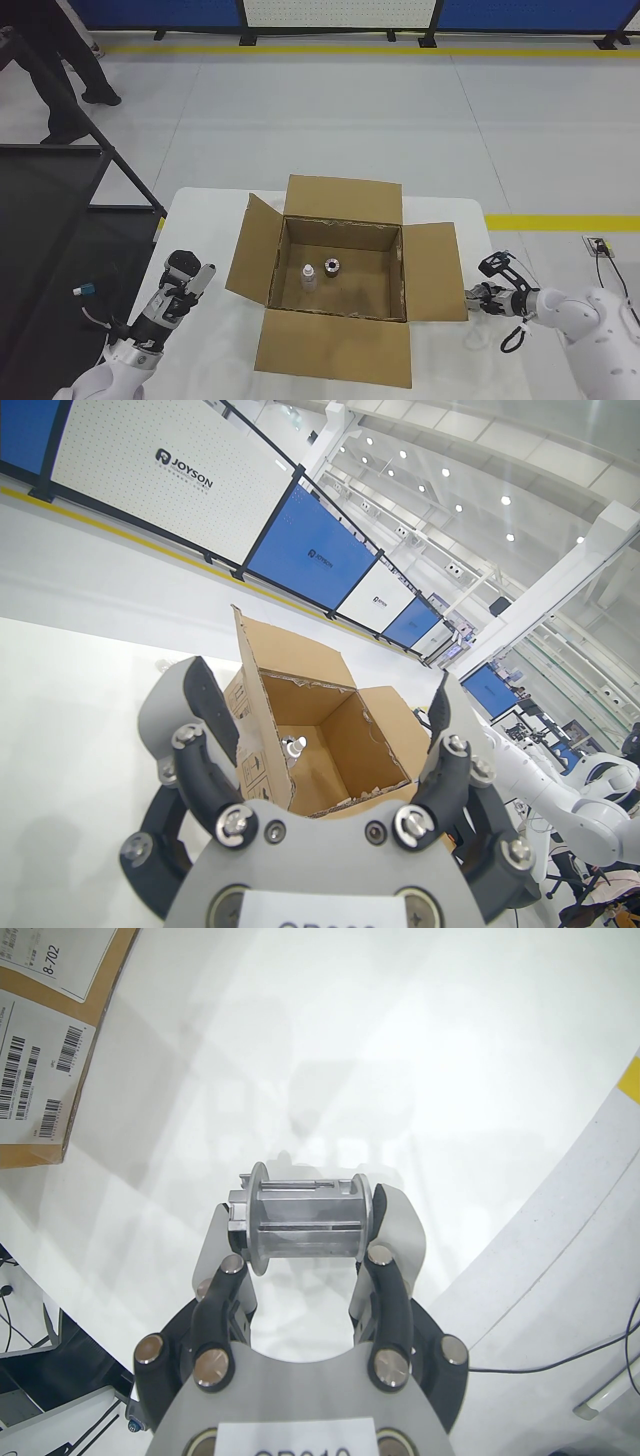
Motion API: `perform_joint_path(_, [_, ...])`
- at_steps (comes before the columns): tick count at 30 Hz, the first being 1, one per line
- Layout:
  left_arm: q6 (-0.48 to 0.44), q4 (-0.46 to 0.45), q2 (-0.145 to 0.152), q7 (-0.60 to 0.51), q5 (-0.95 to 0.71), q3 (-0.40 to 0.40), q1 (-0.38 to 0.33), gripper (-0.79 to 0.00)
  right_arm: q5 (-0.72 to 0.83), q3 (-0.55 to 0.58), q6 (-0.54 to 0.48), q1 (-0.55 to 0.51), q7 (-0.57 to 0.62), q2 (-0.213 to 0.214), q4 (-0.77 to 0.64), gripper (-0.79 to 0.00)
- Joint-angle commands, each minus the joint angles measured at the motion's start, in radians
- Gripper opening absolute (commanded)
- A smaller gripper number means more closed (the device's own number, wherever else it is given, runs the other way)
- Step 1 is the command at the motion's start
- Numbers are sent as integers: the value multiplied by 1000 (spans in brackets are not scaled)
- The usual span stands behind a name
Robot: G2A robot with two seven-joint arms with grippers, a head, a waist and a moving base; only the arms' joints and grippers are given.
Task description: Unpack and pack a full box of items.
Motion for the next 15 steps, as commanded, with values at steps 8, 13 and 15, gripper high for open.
perform_joint_path(8, [0, 0, 0, 0, 0, 0, 0, 0, 20, -10, 9, -5, 1, 10, -11, -246])
perform_joint_path(13, [0, 0, 0, 0, 0, 0, 0, 0, 31, -9, 13, -14, 0, 17, -28, -99])
perform_joint_path(15, [0, 0, 0, 0, 0, 0, 0, 0, 36, -10, 15, -17, 0, 20, -34, -68])
